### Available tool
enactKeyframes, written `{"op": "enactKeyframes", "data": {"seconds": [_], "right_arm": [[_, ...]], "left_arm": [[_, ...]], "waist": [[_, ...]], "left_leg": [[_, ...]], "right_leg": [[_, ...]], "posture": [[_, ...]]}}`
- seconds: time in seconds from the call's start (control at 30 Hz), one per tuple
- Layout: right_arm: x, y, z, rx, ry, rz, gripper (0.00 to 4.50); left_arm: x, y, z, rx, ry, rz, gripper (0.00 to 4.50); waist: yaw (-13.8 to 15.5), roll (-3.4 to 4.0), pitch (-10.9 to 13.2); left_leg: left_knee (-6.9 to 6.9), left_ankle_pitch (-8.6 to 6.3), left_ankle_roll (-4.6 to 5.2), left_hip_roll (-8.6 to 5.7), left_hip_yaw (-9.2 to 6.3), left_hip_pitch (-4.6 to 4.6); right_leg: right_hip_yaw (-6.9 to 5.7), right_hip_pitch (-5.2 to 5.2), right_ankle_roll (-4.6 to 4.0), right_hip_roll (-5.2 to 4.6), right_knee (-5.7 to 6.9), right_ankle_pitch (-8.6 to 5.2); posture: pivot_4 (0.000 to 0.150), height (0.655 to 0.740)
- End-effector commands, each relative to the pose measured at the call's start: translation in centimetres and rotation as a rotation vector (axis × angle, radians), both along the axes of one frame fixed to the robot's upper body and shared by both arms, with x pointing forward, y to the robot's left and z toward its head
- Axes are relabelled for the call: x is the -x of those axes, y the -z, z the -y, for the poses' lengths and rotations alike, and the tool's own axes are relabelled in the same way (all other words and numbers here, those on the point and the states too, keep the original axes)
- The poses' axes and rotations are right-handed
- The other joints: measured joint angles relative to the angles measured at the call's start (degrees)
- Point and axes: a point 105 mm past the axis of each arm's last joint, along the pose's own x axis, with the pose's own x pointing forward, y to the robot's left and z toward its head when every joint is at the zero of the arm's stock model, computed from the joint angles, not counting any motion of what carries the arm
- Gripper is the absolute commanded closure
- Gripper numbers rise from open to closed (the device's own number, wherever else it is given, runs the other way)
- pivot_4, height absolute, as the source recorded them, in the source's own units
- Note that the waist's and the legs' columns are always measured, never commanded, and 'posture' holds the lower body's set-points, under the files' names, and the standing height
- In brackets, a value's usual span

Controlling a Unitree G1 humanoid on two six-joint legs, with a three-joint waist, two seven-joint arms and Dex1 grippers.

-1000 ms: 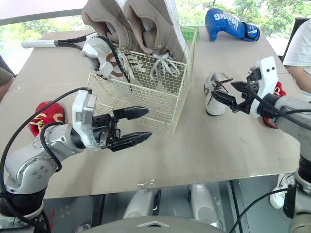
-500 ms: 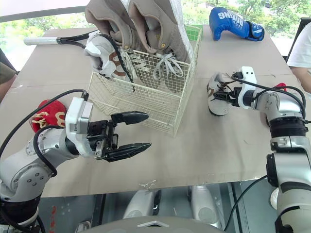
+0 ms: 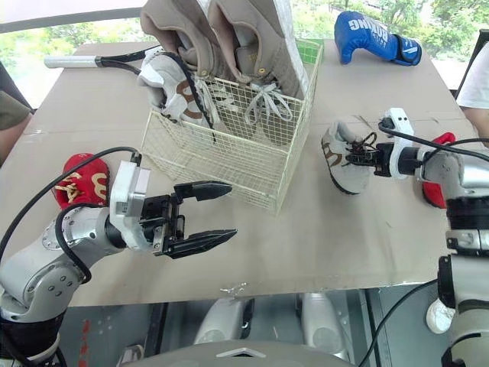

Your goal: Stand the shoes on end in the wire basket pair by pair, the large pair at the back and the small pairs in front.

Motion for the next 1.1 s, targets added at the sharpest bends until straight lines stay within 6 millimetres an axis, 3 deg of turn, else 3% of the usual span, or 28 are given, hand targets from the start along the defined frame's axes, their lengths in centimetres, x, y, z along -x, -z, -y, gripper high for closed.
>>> {"op": "enactKeyframes", "data": {"seconds": [0.03, 0.1, 0.17, 0.3, 0.47, 0.63, 0.77, 0.9, 1.03, 1.07, 1.1], "right_arm": [[4.4, -6.4, -1.6, -0.129, -0.125, 0.249, 4.48], [7.0, -9.7, -4.1, -0.273, -0.200, 0.449, 4.48], [8.4, -11.7, -5.9, -0.362, -0.205, 0.576, 4.48], [8.6, -14.0, -8.5, -0.420, -0.128, 0.707, 4.48], [5.9, -14.6, -11.8, -0.257, 0.078, 0.877, 4.48], [4.3, -13.3, -14.6, -0.117, 0.190, 1.080, 4.48], [4.1, -11.7, -15.5, -0.044, 0.264, 1.233, 4.48], [3.8, -9.0, -16.9, 0.057, 0.275, 1.328, 4.48], [3.0, -5.4, -18.3, 0.088, 0.242, 1.289, 4.48], [3.0, -4.5, -18.7, 0.077, 0.219, 1.256, 3.87], [3.0, -3.9, -18.9, 0.058, 0.214, 1.227, 3.65]], "left_arm": [[-0.1, 0.1, -0.4, -0.006, -0.001, 0.019, 0.00], [-0.4, 0.1, -0.7, 0.006, -0.015, 0.021, 0.00], [-0.6, -0.2, -0.9, 0.031, -0.015, 0.012, 0.00], [-0.7, -0.6, -1.5, 0.043, -0.009, 0.018, 0.00], [-1.3, -1.5, -2.2, 0.079, -0.049, 0.051, 0.00], [-1.7, -2.0, -2.9, 0.105, -0.112, 0.083, 0.00], [-1.8, -2.3, -3.7, 0.104, -0.157, 0.101, 0.00], [-1.9, -2.7, -4.1, 0.106, -0.188, 0.118, 0.00], [-1.7, -2.7, -4.1, 0.099, -0.195, 0.120, 0.00], [-1.6, -2.7, -4.1, 0.095, -0.197, 0.120, 0.00], [-1.5, -2.7, -4.2, 0.093, -0.199, 0.120, 0.00]], "waist": [[0.04, 0.03, 0.02], [-0.21, -0.02, 0.01], [-0.67, -0.02, 0.02], [-0.71, -0.02, 0.02], [-0.51, -0.02, 0.01], [-0.51, -0.03, 0.01], [-0.57, -0.07, -0.02], [-0.57, -0.15, -0.07], [-0.91, -0.18, -0.09], [-1.01, -0.20, -0.10], [-1.15, -0.28, -0.16]], "left_leg": [[0.01, 0.00, 0.00, 0.00, -0.09, -0.07], [0.03, 0.00, 0.00, 0.00, -0.10, -0.05], [0.05, 0.00, 0.00, 0.06, -0.03, 0.08], [0.06, 0.00, 0.00, 0.07, -0.01, 0.24], [0.06, 0.01, -0.01, 0.04, 0.02, 0.34], [0.03, 0.13, -0.24, 0.04, 0.09, 0.25], [0.02, 0.14, -0.25, 0.04, 0.12, 0.27], [0.03, 0.09, -0.16, 0.04, 0.17, 0.47], [0.02, 0.09, -0.17, 0.05, 0.22, 0.57], [0.02, 0.10, -0.18, 0.05, 0.23, 0.58], [0.02, 0.10, -0.18, 0.05, 0.24, 0.61]], "right_leg": [[-0.09, -0.01, 0.00, 0.00, 0.00, 0.00], [-0.11, 0.01, 0.00, 0.00, 0.01, 0.00], [-0.05, 0.03, 0.00, 0.06, 0.13, 0.00], [-0.02, 0.15, 0.00, 0.07, 0.19, -0.01], [0.01, 0.20, 0.00, 0.05, 0.19, -0.01], [0.05, 0.07, -0.01, 0.02, 0.16, -0.01], [0.07, 0.04, -0.01, 0.02, 0.20, 0.00], [0.13, 0.20, -0.02, 0.02, 0.23, 0.00], [0.21, 0.25, -0.03, 0.04, 0.29, 0.00], [0.24, 0.25, -0.03, 0.04, 0.30, 0.00], [0.27, 0.26, -0.03, 0.04, 0.31, 0.00]], "posture": [[0.150, 0.7400], [0.150, 0.7400], [0.150, 0.7400], [0.150, 0.7400], [0.150, 0.7400], [0.150, 0.7400], [0.150, 0.7400], [0.150, 0.7400], [0.150, 0.7400], [0.150, 0.7400], [0.150, 0.7400]]}}
